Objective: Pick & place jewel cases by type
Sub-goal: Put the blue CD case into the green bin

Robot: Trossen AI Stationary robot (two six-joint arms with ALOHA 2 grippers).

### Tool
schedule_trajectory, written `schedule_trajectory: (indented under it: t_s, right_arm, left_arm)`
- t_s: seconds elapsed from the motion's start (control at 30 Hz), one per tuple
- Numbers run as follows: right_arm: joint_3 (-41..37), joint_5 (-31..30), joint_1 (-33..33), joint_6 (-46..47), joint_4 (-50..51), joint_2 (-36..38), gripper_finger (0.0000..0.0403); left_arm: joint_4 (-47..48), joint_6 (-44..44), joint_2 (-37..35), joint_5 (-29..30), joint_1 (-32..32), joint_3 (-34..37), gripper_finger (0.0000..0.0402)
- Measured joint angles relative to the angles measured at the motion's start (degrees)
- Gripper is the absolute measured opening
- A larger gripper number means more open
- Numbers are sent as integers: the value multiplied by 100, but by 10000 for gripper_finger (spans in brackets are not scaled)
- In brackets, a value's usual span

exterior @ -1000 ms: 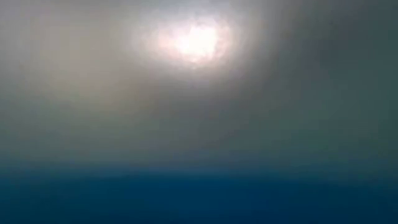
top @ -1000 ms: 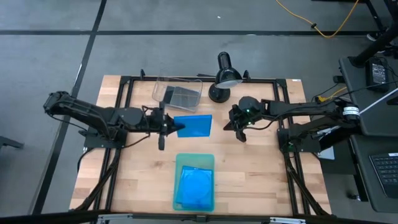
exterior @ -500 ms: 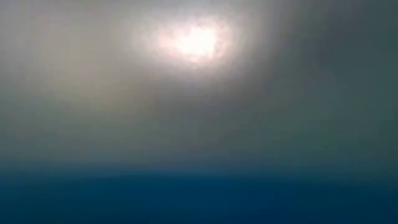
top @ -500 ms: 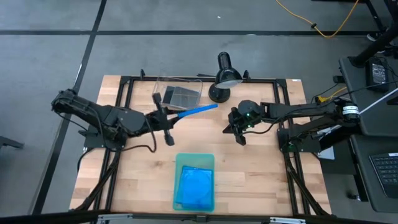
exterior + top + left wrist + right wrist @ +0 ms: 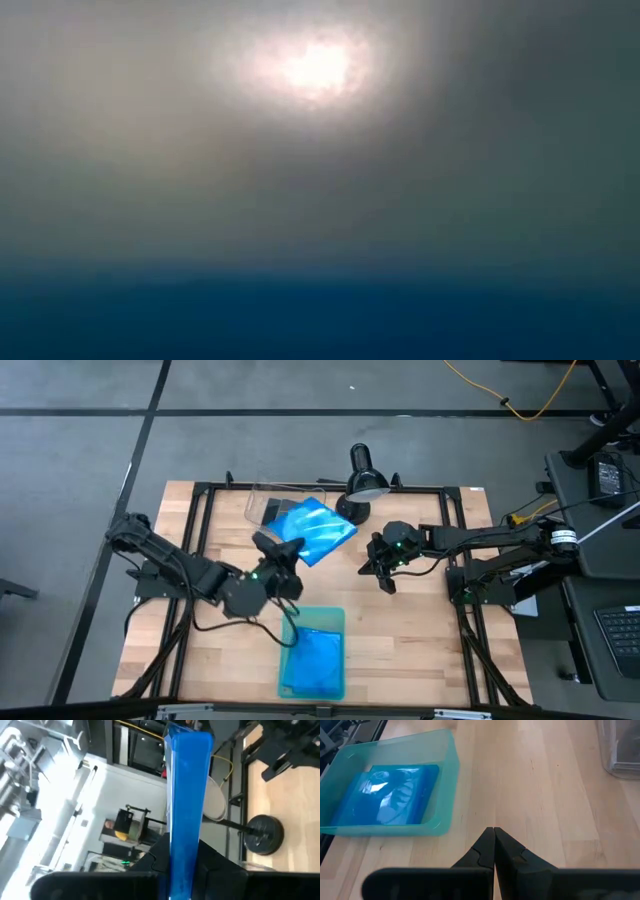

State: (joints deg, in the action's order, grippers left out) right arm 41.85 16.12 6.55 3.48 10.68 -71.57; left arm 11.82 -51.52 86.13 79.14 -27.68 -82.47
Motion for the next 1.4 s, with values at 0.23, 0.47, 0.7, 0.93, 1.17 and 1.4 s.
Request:
schedule_trajectory:
  t_s: [0.23,0.47,0.7,0.93,1.17,1.4]
  right_arm:
    - [0,0,0,19,-4,0,6]
    - [4,0,-2,60,-1,0,6]
    - [4,0,-2,60,4,0,6]
    - [4,0,-2,56,2,0,6]
    - [4,0,-2,12,0,0,6]
    - [4,-2,-2,-73,-6,0,6]
  left_arm:
    - [-1,33,243,6,-33,-236,23]
    - [-3,1078,19,-416,49,-236,24]
    - [173,2850,-444,-1656,284,-236,24]
    - [346,4784,-902,-3342,604,-236,24]
    - [385,6792,-1150,-4815,933,-236,24]
    - [388,7955,-1171,-5805,1191,-236,24]
